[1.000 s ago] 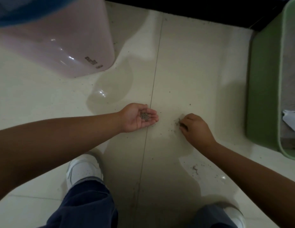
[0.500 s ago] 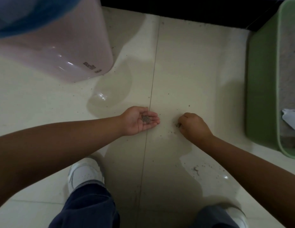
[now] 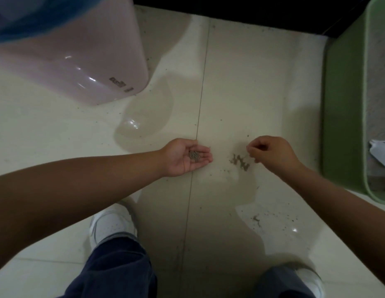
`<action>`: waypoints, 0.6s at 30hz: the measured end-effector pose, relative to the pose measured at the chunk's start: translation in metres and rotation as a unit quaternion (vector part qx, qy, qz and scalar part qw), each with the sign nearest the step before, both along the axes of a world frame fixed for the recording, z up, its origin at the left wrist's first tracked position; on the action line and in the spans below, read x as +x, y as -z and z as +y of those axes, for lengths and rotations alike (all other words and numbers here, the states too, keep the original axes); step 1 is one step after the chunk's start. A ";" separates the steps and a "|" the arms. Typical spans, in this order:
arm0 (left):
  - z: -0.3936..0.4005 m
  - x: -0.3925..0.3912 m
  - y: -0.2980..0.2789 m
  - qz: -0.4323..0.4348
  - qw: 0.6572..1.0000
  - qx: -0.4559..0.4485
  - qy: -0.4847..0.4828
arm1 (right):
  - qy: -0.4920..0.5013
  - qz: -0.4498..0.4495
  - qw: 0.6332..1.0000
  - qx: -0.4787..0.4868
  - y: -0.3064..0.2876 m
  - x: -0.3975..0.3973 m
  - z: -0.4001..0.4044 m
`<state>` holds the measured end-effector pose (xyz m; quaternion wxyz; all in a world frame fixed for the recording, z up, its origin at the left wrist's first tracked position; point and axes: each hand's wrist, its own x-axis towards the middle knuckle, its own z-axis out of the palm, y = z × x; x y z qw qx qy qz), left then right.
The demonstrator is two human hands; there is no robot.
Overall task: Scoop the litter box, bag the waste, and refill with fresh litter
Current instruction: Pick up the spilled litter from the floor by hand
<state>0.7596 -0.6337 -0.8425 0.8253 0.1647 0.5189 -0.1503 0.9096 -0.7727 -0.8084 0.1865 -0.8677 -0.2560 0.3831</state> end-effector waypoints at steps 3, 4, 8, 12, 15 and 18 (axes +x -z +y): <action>0.003 -0.002 0.002 -0.002 1.000 0.006 -0.004 | -0.160 -0.101 0.982 -0.013 0.015 -0.001 -0.010; 0.003 -0.002 0.002 -0.001 1.000 0.010 -0.003 | -0.230 -0.119 0.966 0.009 0.018 -0.004 -0.011; 0.003 -0.003 -0.001 -0.001 1.000 0.017 0.006 | -0.406 -0.169 0.896 0.058 0.040 -0.014 -0.017; 0.004 -0.003 0.000 -0.005 1.000 0.019 0.009 | -0.474 -0.164 0.865 0.012 0.037 -0.013 -0.014; 0.005 -0.001 -0.002 -0.007 1.000 0.014 0.010 | -0.487 -0.167 0.857 0.032 0.031 -0.008 -0.020; 0.006 -0.001 -0.002 -0.007 1.000 0.015 0.008 | -0.487 -0.181 0.854 0.010 0.027 -0.006 -0.023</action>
